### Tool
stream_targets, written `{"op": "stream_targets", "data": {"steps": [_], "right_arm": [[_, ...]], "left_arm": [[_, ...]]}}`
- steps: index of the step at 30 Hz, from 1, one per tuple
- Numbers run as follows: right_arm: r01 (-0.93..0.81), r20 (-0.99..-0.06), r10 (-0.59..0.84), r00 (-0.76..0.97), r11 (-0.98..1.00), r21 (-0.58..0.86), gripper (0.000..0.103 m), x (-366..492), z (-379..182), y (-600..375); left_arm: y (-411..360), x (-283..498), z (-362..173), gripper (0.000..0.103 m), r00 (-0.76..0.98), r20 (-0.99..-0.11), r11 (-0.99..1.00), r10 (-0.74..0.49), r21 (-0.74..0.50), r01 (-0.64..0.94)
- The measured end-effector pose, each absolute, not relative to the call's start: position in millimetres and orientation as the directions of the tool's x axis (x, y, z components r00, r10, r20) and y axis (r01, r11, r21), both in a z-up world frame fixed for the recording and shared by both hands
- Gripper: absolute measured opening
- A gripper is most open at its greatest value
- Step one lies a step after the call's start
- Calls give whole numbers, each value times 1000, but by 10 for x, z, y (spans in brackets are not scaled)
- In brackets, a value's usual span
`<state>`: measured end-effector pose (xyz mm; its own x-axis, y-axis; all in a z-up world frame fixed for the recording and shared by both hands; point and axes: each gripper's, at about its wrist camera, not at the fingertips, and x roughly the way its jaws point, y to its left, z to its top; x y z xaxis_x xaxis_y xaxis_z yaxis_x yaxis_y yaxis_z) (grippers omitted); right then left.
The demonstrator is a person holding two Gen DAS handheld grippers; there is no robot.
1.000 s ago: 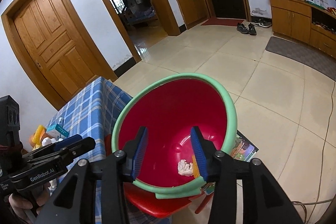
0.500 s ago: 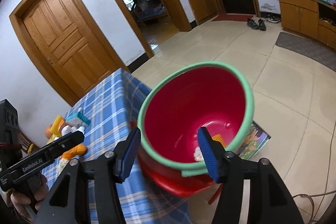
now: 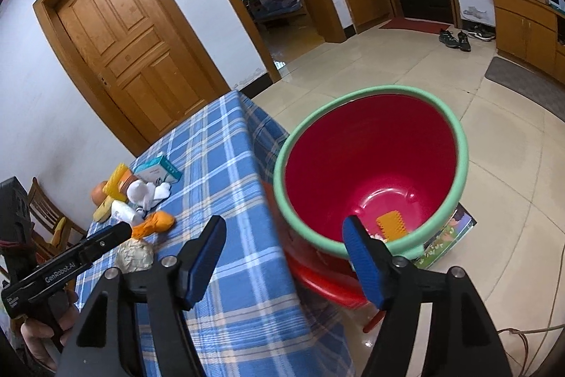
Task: Collect trash
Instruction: 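Return to the table and grasp the white crumpled paper wad with the left tool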
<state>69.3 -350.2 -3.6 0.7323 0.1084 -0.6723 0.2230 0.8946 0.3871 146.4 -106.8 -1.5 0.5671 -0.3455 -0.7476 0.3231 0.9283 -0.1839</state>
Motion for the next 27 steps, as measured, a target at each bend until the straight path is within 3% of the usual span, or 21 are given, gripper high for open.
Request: {"op": "stream_targets", "data": {"steps": [10,24,27], "right_arm": [[208,-687,129,715,899,386,73,728,-76,-3328],[194,-705,150,693,903,382,73,788,-132,-3187],[186,-704,153,693,906,380,73,786,-131,-3171]], "left_arm": [[-788,1504,-257,62,569,-781,963,-256,-153,223],[-739,1474,-561,66,524,-805,959,-278,-204,196],[-736,1472,-558,59,523,-800,955,-293,-219,201]]}}
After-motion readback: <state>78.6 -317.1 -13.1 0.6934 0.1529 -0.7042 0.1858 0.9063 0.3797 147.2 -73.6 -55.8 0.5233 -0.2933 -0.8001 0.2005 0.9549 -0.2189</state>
